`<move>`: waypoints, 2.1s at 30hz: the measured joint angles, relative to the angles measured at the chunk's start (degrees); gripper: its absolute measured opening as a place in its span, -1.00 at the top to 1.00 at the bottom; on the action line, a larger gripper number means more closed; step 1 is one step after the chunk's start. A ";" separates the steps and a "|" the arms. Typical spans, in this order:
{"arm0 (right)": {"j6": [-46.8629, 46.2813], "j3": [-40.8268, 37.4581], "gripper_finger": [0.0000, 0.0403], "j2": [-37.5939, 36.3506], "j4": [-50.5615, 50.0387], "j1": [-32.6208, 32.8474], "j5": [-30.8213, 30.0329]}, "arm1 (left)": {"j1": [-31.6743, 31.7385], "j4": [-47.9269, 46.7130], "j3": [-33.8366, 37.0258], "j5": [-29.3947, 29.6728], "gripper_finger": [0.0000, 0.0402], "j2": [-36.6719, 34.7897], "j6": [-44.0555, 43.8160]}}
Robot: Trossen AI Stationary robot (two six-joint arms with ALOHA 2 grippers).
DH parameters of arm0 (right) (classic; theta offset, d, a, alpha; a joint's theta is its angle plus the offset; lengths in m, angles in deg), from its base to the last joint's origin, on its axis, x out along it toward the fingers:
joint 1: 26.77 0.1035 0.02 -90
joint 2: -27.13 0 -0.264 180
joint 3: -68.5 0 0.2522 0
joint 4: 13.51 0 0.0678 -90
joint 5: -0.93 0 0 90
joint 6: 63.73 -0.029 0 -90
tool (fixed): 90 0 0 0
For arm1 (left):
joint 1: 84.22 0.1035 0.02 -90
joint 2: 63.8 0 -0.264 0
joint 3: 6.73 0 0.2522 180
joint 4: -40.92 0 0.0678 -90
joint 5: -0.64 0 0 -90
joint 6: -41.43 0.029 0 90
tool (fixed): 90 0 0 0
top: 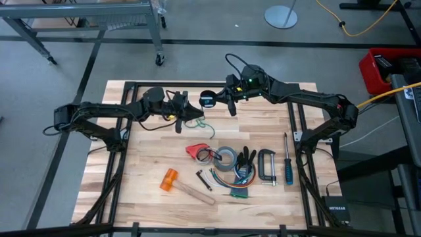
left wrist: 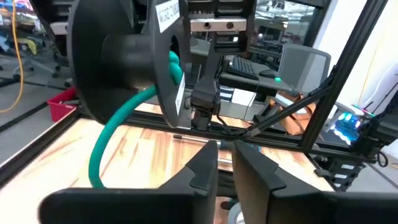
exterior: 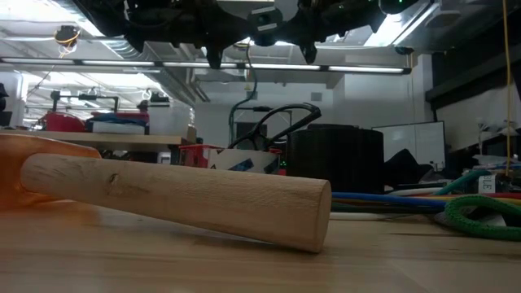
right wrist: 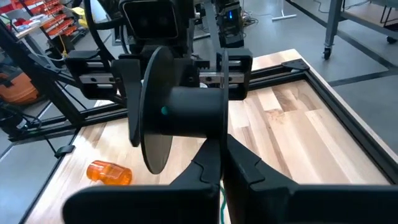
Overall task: Coil cords
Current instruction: Coil the green cable wire on the black spool
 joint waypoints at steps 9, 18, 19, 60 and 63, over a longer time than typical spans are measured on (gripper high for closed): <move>1.99 2.07 0.99 -4.27 -0.61 -2.03 -1.13 | 0.15 -5.12 0.00 0.00 0.43 0.00 1.63; 7.20 14.79 0.99 -7.02 -5.20 -4.15 -1.11 | 0.11 -11.28 0.00 0.04 0.21 -0.02 4.40; 7.89 16.39 0.99 -7.01 -6.33 -4.15 -1.11 | 0.11 -11.59 0.00 0.38 0.21 -0.02 4.61; 9.48 26.33 0.99 -6.86 -13.71 -4.00 -0.94 | -0.42 6.29 -0.02 9.35 0.56 6.73 3.42; 9.48 26.33 0.99 -6.86 -13.94 -4.00 -0.94 | -0.42 6.31 -0.02 9.35 0.71 6.73 3.51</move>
